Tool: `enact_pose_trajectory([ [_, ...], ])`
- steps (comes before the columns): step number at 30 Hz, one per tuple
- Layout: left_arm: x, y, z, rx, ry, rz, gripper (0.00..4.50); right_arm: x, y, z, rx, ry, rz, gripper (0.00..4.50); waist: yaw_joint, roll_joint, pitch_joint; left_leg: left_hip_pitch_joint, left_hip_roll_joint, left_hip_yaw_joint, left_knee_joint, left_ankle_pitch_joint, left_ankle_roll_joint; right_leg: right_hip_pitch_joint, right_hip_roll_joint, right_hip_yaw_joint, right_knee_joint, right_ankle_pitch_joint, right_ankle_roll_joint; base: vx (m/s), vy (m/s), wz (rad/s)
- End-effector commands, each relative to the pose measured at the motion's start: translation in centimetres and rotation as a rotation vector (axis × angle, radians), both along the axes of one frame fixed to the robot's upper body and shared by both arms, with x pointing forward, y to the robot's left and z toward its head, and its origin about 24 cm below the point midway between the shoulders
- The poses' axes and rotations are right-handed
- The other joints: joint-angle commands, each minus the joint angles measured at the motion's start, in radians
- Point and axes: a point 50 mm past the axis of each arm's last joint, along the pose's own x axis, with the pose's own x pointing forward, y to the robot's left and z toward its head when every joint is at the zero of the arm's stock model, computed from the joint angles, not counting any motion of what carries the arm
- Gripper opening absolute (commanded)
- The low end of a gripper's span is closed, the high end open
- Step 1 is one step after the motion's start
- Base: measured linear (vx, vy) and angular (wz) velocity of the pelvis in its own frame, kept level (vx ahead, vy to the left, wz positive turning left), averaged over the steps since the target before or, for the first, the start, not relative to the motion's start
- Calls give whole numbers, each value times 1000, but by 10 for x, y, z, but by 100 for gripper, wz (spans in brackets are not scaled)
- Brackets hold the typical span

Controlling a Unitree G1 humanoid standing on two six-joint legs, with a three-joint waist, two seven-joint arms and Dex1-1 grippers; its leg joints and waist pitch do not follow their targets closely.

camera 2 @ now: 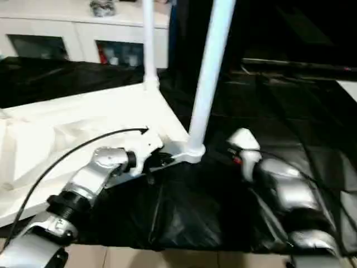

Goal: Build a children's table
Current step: Rotate leg to tighten

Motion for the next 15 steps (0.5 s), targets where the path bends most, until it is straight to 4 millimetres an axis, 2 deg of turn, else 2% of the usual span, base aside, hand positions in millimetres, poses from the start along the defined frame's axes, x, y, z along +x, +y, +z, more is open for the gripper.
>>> enact_pose_trajectory([
  [1, 1, -12, 19, -122, -70, -42, 44, -1, 5, 8, 24, -12, 54, 319, 3, -28, -63, -12, -10, 18, -51, -191, 127, 69, -31, 26, -82, -454, -107, 0, 0, 0],
  [3, 1, -13, 24, -165, -53, -37, 44, -5, 12, 9, 38, -4, 108, 319, 6, -30, -63, -11, -9, 20, -50, -188, 128, 66, -31, 26, -81, -448, -113, 0, 0, 0],
  [5, 2, -12, 28, -178, -55, -32, 70, -5, 17, 10, 48, -1, 129, 319, 9, -25, -65, -11, 1, 15, -53, -191, 119, 65, -35, 28, -75, -401, -148, 0, 0, 0],
  [7, 7, -2, 37, -168, -98, 35, 80, -4, 30, 11, 77, -5, 152, 319, 4, -29, -63, -14, 3, 14, -55, -198, 116, 66, -32, 28, -68, -361, -160, 0, 0, 0],
  [9, 9, 1, 39, -164, -104, 51, 91, -3, 33, 12, 83, -4, 154, 319, 1, -28, -64, -15, 2, 13, -54, -191, 114, 68, -32, 29, -63, -335, -166, 0, 0, 0],
  [11, 11, 19, 46, -153, -111, 108, 125, 0, 44, 12, 99, -8, 160, 319, -2, -27, -63, -15, 0, 15, -54, -190, 107, 68, -33, 30, -63, -330, -168, 0, 0, 0],
  [12, 9, 29, 49, -159, -94, 118, 125, 1, 50, 11, 108, -9, 164, 319, -2, -27, -63, -13, 0, 15, -54, -190, 105, 67, -34, 30, -63, -330, -168, 0, 0, 0],
  [13, 3, 42, 52, -161, -64, 118, 129, 4, 57, 11, 117, -14, 161, 319, -4, -33, -65, -15, 4, 13, -56, -176, 90, 72, -41, 32, -51, -318, -180, 0, 0, 0],
  [14, -4, 52, 53, -150, -36, 99, 131, 6, 63, 10, 123, -19, 149, 319, -7, -30, -62, -19, 4, 11, -60, -172, 86, 72, -42, 32, -50, -327, -183, 0, 0, 0],
  [15, -12, 62, 54, -134, -13, 77, 137, 9, 68, 9, 131, -19, 141, 319, -18, -28, -59, -19, 2, 12, -61, -186, 77, 68, -35, 31, -56, -354, -173, 0, 0, 0],
])
